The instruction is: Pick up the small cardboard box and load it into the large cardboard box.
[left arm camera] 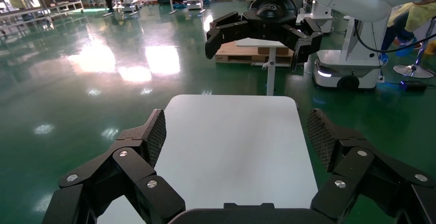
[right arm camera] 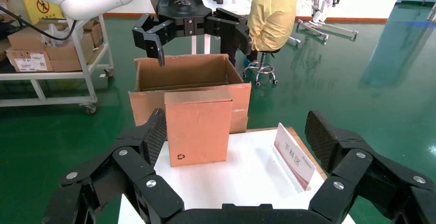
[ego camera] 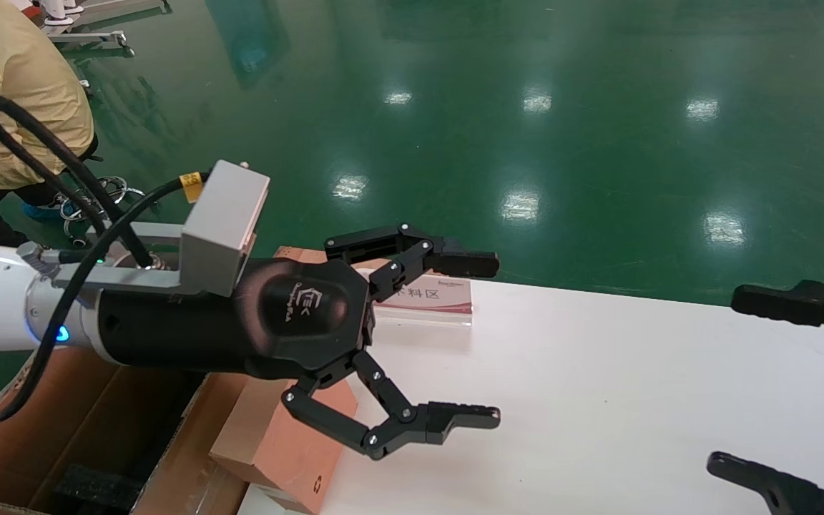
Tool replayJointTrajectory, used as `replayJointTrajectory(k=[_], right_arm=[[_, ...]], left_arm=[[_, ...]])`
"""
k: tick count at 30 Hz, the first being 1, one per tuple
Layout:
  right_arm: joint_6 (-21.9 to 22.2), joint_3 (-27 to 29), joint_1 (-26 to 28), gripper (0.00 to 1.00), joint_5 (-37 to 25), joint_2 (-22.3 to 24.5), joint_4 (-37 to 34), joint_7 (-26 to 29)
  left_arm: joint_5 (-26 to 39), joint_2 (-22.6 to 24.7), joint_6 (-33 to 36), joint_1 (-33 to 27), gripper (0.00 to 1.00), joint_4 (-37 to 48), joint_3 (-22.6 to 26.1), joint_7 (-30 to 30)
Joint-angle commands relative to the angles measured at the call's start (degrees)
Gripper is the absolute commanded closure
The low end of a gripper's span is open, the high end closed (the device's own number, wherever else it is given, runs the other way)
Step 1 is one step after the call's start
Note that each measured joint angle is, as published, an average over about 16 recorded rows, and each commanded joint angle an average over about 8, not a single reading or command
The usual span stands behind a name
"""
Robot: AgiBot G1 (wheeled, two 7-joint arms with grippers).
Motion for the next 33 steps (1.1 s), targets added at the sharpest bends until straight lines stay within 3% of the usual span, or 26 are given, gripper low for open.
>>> replayJointTrajectory(k=[1,21,26,33], right_arm=[[0.00,0.00,0.00,0.00,0.00,0.00,0.00,0.00],[-0.01,-0.02,0.02,0.00,0.01,0.00,-0.03,-0.02],[-0.01,-0.05,0.03,0.00,0.02,0.00,-0.05,-0.04],[0.00,-0.08,0.04,0.00,0.04,0.01,-0.06,-0.05]], left_arm=[[0.00,0.00,0.00,0.00,0.00,0.00,0.00,0.00],[0.54,-1.43,-1.17,0.65,0.00,0.94,0.03,-1.65],[4.63,-5.54,-4.89,0.63,0.00,0.03,1.52,-9.09],[16.69,-10.88,-6.12,-5.61,0.00,-3.61,6.89,-27.11]])
